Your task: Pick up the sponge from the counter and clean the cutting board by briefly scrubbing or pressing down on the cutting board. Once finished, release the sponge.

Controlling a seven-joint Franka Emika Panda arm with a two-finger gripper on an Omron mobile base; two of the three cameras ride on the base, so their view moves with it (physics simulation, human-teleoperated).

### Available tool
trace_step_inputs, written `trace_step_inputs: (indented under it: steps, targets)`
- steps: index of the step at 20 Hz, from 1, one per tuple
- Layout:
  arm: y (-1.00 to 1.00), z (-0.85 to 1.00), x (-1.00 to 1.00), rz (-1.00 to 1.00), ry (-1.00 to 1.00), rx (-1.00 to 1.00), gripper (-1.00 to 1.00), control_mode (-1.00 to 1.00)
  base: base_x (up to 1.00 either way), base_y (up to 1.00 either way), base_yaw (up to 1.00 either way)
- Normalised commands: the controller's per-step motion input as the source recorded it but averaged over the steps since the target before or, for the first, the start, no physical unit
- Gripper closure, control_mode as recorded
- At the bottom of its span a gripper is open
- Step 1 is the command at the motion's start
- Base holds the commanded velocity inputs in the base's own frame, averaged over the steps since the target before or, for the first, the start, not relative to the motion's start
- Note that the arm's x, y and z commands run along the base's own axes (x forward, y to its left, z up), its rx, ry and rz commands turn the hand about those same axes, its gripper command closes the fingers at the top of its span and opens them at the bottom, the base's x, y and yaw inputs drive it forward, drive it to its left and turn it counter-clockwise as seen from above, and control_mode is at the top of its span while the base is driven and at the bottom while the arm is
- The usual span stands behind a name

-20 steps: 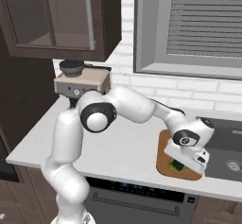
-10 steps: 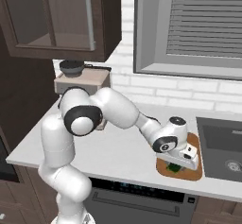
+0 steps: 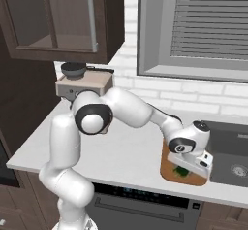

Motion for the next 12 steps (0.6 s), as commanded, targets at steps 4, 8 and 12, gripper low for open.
trace_step_inputs:
  steps: [4,8,12]
  targets:
    - [-0.22,0.43,-0.08,-0.14,0.00,0.05,1.00,-1.00,0.00,0.00,0.00]
    - [-0.33,0.12,-0.29,-0.07,-0.21,0.00,1.00,-1.00,0.00,0.00,0.00]
    - [-0.35,-0.14,-0.07,-0.05,-0.14,0.00,1.00,-1.00,0.00,0.00,0.00]
